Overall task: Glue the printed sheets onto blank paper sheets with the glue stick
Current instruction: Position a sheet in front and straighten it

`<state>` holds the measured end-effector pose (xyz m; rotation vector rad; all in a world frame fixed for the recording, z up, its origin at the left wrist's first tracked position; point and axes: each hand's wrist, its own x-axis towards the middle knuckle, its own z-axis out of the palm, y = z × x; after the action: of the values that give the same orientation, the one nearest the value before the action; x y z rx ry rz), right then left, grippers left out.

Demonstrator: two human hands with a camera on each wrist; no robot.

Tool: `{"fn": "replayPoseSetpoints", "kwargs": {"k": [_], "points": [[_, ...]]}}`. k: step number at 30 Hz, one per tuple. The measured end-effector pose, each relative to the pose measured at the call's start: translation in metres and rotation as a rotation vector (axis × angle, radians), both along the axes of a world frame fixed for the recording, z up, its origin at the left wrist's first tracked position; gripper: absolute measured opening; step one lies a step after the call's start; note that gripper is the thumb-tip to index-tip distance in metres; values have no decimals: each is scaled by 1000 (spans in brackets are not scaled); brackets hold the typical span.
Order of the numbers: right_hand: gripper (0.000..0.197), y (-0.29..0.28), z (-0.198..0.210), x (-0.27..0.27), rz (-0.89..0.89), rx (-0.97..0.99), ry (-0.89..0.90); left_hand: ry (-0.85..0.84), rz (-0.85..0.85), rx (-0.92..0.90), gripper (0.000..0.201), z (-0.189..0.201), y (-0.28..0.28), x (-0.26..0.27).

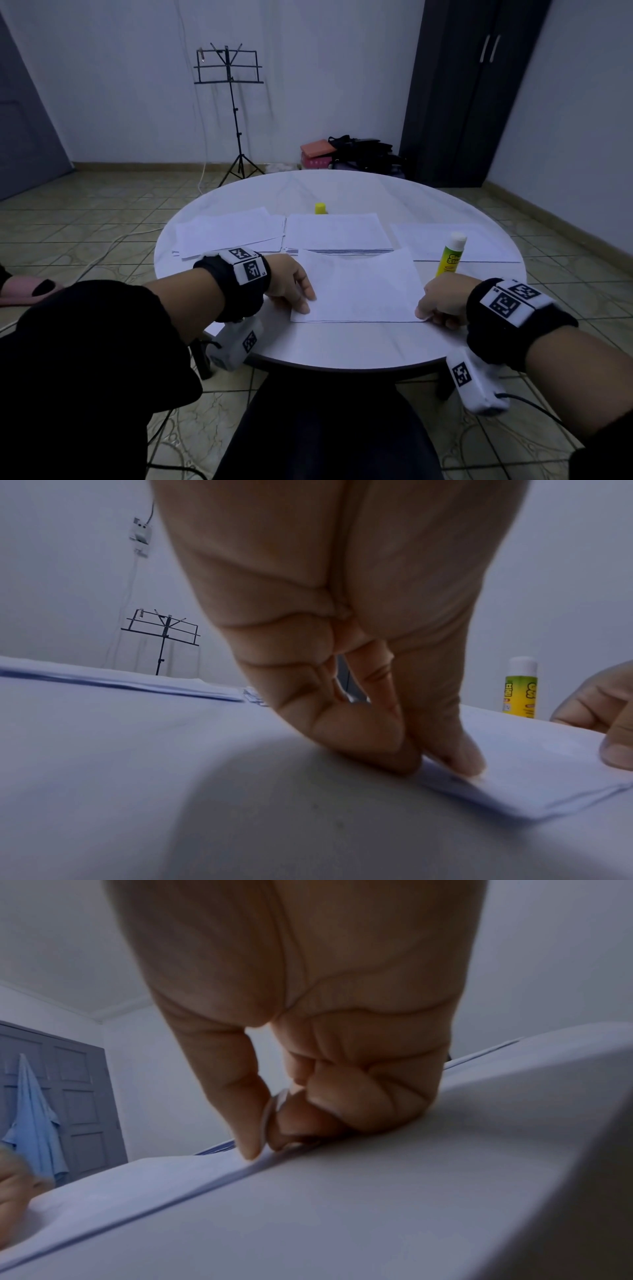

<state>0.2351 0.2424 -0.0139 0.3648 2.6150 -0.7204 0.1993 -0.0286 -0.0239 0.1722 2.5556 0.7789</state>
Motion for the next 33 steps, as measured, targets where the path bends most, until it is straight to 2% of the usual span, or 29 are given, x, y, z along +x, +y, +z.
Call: {"fn": "replayPoseSetpoints", "kwargs": {"k": [15, 21, 27, 33], "points": [[21, 0, -1, -3, 19, 14, 3, 69, -70, -149, 28, 4, 3, 5], [34, 11, 5, -6, 25, -7, -3, 91, -74, -187, 25, 3, 4, 3], [31, 14, 6, -8, 0, -28, -13, 76, -73, -202, 25, 4, 3, 2], [36, 20, -2, -13, -14, -90, -18, 83, -92, -232, 24, 4, 4, 2]]}}
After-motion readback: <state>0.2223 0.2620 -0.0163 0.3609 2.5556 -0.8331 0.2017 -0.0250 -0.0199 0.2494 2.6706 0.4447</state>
